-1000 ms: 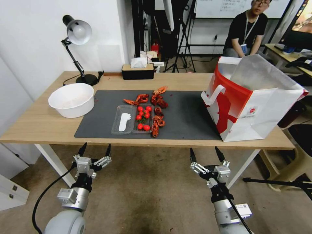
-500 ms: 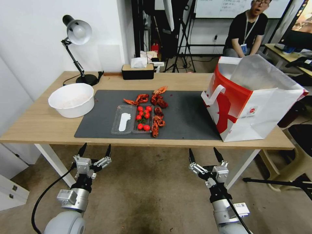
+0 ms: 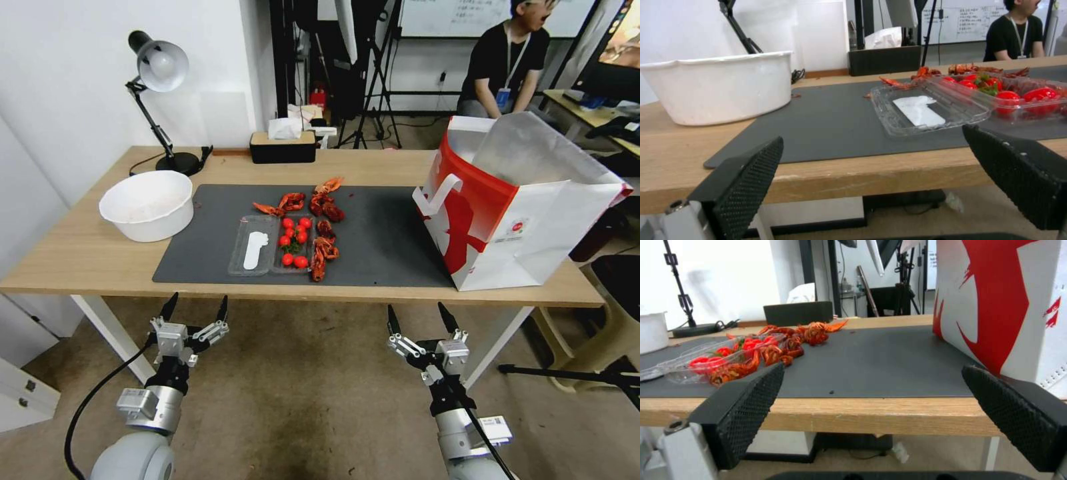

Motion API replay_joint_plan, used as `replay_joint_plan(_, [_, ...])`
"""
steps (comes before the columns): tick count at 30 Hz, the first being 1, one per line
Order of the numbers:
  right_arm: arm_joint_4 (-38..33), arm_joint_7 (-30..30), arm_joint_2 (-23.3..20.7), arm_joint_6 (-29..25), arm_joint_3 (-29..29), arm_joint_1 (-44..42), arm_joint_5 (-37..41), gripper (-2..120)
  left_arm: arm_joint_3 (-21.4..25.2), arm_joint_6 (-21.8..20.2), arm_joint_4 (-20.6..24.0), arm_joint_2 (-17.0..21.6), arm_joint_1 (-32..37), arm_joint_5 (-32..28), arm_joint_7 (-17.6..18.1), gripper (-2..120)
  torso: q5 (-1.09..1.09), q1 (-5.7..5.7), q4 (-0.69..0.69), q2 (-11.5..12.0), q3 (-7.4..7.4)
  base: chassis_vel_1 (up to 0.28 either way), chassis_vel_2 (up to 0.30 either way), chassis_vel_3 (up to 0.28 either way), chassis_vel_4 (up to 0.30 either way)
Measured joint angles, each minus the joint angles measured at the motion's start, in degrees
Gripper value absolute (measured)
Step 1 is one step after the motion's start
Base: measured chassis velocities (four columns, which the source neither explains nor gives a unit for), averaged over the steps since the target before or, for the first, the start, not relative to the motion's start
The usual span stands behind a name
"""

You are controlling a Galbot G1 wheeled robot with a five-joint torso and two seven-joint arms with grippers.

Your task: Pick up the trash from the table and place it into the takeout bag.

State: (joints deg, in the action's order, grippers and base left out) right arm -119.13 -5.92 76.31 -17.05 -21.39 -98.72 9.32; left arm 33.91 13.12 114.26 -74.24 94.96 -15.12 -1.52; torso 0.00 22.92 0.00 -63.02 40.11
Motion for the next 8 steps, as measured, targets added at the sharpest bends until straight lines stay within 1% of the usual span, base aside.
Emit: replay_joint_plan(8, [0.00,-0.02,0.00,-0.02,0.00,0.00,-0.01,100,-0.01,-0.03,0.03,0.00,-0.01,-0.01,0.01,100,0.00,0.00,0.00,0.00,0.00,0.000,0.000,0.000,0.000])
